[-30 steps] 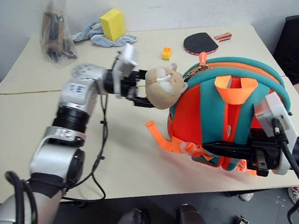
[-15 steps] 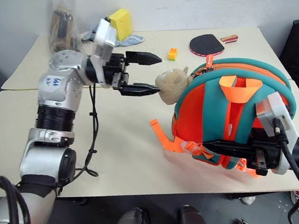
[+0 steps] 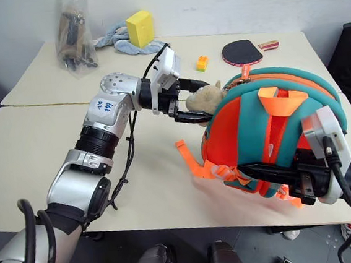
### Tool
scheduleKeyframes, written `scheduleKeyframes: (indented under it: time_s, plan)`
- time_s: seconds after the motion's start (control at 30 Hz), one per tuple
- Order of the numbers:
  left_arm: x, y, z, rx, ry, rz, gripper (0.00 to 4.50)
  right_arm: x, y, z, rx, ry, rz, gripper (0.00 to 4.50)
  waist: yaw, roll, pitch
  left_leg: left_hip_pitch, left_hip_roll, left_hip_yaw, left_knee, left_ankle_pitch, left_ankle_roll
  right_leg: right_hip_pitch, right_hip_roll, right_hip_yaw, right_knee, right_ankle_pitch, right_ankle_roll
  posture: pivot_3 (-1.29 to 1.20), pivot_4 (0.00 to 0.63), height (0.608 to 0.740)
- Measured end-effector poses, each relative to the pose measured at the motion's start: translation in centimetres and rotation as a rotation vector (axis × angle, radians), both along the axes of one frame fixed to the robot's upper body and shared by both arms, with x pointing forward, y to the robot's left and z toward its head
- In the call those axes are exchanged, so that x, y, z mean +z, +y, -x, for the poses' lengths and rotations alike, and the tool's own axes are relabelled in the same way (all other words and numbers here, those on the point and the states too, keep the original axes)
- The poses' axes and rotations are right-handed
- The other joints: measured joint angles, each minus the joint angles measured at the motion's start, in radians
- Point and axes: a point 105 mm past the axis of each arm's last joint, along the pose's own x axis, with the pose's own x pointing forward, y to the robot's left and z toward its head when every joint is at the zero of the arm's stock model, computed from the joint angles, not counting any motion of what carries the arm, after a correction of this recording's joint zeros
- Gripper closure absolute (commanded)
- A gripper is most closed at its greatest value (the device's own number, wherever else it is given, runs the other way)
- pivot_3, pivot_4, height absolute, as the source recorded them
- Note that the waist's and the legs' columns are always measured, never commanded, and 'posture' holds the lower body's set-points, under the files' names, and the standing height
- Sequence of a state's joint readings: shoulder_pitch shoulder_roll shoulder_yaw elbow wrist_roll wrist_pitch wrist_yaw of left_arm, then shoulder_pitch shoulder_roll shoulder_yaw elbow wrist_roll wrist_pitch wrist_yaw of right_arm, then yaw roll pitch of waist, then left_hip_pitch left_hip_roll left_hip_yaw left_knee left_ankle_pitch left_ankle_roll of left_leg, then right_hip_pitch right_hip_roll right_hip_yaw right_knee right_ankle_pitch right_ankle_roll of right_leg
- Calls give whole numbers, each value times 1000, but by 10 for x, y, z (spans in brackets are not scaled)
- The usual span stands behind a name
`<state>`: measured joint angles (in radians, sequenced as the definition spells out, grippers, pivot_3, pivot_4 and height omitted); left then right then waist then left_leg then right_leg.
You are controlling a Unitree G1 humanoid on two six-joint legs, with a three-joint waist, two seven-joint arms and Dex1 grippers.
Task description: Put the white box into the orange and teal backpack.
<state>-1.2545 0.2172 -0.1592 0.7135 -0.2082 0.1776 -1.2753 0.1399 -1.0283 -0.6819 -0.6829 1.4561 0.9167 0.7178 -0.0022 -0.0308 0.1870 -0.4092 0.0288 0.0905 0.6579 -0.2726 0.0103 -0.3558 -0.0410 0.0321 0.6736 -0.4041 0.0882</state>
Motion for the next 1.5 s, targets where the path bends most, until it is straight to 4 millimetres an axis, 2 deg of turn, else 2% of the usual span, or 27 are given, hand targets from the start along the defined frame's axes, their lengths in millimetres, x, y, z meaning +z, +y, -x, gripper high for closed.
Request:
scheduleKeyframes:
  time_s: [0.13, 0.23, 0.4, 0.47, 0.53, 0.63, 0.73, 0.87, 0.93, 1.0, 1.07, 1.13, 1.17, 1.2, 1.3, 1.43, 1.5]
  plan:
    - [1, 3, -5, 14, -13, -17, 2590, -2, -2, 2, -25, 1, -5, 4500, 0, 0, 0, 0, 0, 0, 0, 0, 0, 0, 0, 0, 0, 0, 0, 0, 150, 740]
    - [2, 15, -10, 24, -44, -49, 3082, -3, -4, 5, -43, -4, -11, 4500, -1, 0, 0, 0, 0, 0, 0, 0, 0, 0, 0, 0, 0, 0, 0, 0, 150, 740]
    - [14, 46, -27, 120, -162, -156, 3239, -5, -9, 7, -79, -6, -31, 4500, -6, 0, 0, 1, 0, 1, -1, 0, 0, 0, 1, 1, 0, 0, 0, 0, 150, 740]
    - [12, 65, -34, 174, -205, -220, 3239, -6, -10, 8, -89, -12, -38, 4500, -7, 0, 0, 2, 0, 1, -2, 0, 0, 0, 1, 1, 0, 0, 0, 0, 150, 740]
    - [2, 80, -39, 204, -204, -270, 3239, -8, -11, 8, -106, -12, -46, 4500, -7, 0, 0, 2, 0, 1, -3, 0, 0, 0, 1, 1, 0, 0, 0, 0, 150, 740]
    - [-28, 85, -37, 179, -162, -317, 3239, -9, -12, 8, -120, -25, -48, 4500, -3, 0, 0, 2, 0, 1, -2, 0, 0, 0, 0, 1, 0, 0, 0, 0, 150, 740]
    - [-63, 77, -31, 138, -93, -331, 3239, -11, -15, 7, -151, -29, -59, 4500, 0, 0, 0, 1, 0, 1, -1, 0, 0, 0, -1, 1, 1, 0, 0, 0, 150, 740]
    - [-108, 53, -16, 71, -35, -343, 3239, -9, -17, 5, -178, -48, -70, 4500, -1, 0, 0, 1, 0, 1, 0, 0, 0, 0, -1, 1, 1, 0, 0, 0, 150, 740]
    - [-113, 37, -15, 77, -40, -314, 3239, -7, -18, 2, -196, -55, -85, 4500, 2, 0, 0, 1, 0, 0, 1, 0, 0, 0, -1, 1, 2, 0, 0, 0, 150, 740]
    - [-116, 26, -14, 90, -47, -306, 3239, 5, -18, -1, -215, -93, -130, 4500, 1, 0, 0, 1, 0, 1, 2, 0, 1, 1, -1, 1, 2, 0, 0, 0, 150, 740]
    - [-118, 24, -14, 93, -49, -305, 3239, 13, -21, -4, -247, -123, -155, 4500, 1, 0, 0, 2, 0, 0, 2, -1, 1, 2, -1, 0, 2, 0, 0, 0, 150, 740]
    - [-118, 27, -13, 94, -40, -308, 3239, 11, -25, -6, -279, -116, -147, 4500, 1, 0, -1, 2, 0, 0, 1, -1, 1, 2, -1, 0, 2, 0, 0, 0, 150, 740]
    - [-116, 30, -13, 91, -24, -309, 2541, 7, -27, -7, -292, -102, -134, 3804, 0, 0, -1, 2, 0, 0, 1, -1, 1, 2, -1, 0, 1, 0, 0, 0, 150, 740]
    - [-116, 36, -12, 92, 6, -309, 2332, 3, -29, -7, -303, -80, -119, 3582, 0, 0, -1, 2, 0, 0, 0, 0, 1, 2, 0, 0, 1, 0, 0, 0, 150, 740]
    - [-114, 60, -6, 91, 133, -297, 1302, -11, -44, -3, -340, -10, -73, 2521, -6, 0, -1, 2, 0, 1, -1, 0, 0, 1, 0, 1, 1, 0, 0, 0, 150, 740]
    - [-99, 96, 4, 98, 257, -261, 77, -13, -76, 4, -403, 1, 27, 1166, -12, 0, -1, 3, 1, 1, -3, 0, -1, 1, 1, 1, 1, 0, 0, 0, 150, 740]
    - [-86, 114, 12, 105, 315, -214, 0, -7, -92, 12, -404, 17, 56, 489, -15, 2, -1, 3, 0, 1, -5, 0, -1, 1, 0, 1, -1, 0, 0, 0, 150, 740]
